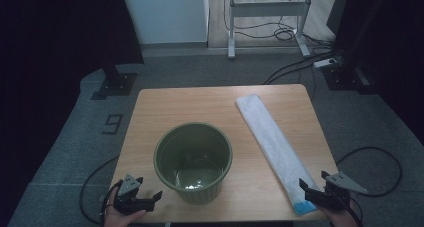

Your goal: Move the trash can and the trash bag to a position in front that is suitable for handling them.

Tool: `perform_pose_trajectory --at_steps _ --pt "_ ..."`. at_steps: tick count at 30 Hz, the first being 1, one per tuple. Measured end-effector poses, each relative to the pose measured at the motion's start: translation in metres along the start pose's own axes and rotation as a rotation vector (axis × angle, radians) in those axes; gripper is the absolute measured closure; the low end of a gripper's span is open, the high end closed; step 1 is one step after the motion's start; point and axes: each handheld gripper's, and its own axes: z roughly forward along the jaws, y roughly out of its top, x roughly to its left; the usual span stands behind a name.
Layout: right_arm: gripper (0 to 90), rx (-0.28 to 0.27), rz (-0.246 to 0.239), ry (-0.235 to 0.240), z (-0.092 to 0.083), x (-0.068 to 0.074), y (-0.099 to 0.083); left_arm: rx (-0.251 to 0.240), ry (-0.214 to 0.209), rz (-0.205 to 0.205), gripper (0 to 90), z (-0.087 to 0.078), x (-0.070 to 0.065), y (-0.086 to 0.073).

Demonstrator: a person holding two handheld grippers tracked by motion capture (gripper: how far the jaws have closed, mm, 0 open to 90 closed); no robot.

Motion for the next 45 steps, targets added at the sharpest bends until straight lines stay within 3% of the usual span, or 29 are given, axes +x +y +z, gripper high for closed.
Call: perform_pose_trajectory --at_steps 4,9,10,13,22,32,45 --pt "13.0 0.005 -0.014 0.003 0.002 0.001 0.000 -0.007 -0.015 0.008 8.4 -0.003 -0.001 0.001" --pt "13.3 0.016 -0.014 0.032 0.003 0.002 -0.001 -0.038 -0.076 0.041 8.2 -0.010 -0.006 0.003" --pt "13.2 0.019 -0.016 0.035 0.002 0.002 -0.001 -0.046 -0.109 0.062 7.8 -0.012 -0.010 0.004" --pt "13.2 0.013 -0.017 0.040 0.001 0.001 0.000 -0.057 -0.149 0.093 7.2 -0.013 -0.016 0.007" --pt "13.3 0.002 0.035 0.071 -0.001 -0.009 0.002 -0.085 -0.266 0.161 8.4 0.003 -0.039 0.025" --pt "13.8 -0.013 0.033 0.092 -0.006 -0.008 0.001 -0.088 -0.308 0.185 9.8 0.027 -0.051 0.046" --pt "13.5 -0.008 0.050 0.092 -0.010 -0.008 0.003 -0.085 -0.326 0.205 11.2 0.057 -0.068 0.070"
